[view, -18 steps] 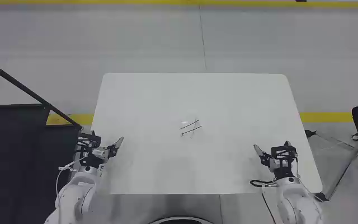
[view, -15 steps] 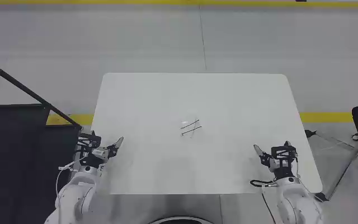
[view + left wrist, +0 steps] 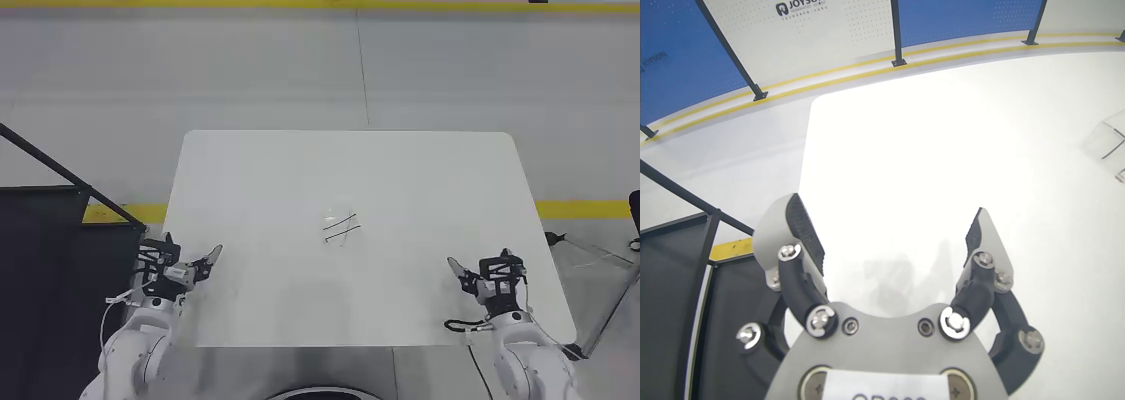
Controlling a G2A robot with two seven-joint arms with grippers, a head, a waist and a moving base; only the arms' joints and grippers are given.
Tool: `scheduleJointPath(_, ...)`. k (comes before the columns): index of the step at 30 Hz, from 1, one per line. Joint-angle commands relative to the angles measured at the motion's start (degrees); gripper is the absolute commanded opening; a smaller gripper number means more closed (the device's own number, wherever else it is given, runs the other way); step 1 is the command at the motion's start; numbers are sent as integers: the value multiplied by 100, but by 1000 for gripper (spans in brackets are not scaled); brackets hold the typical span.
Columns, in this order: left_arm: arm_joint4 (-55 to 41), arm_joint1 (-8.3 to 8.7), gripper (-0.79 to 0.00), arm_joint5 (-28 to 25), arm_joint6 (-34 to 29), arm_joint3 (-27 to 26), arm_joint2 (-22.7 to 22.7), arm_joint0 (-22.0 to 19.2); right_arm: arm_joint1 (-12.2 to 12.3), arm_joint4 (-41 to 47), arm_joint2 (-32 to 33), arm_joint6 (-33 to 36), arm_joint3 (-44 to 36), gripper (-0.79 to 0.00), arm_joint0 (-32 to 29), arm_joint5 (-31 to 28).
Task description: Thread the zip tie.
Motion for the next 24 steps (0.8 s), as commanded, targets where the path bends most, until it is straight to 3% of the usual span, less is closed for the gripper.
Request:
scheduleJointPath(1,-50,1,0,-114,65,-8,-39,19,5,54,-18,129,9,0,106,-210)
scheduleJointPath(16,-967,32,0,-1346,131,-41,-431,137,124,1945,-103,1913,586,0,1272,-3015)
scheduleJointPath(24,-916,57,0,-1685,-15,-134,-516,216,138,2353,-69,2059,756,0,1422,-3134)
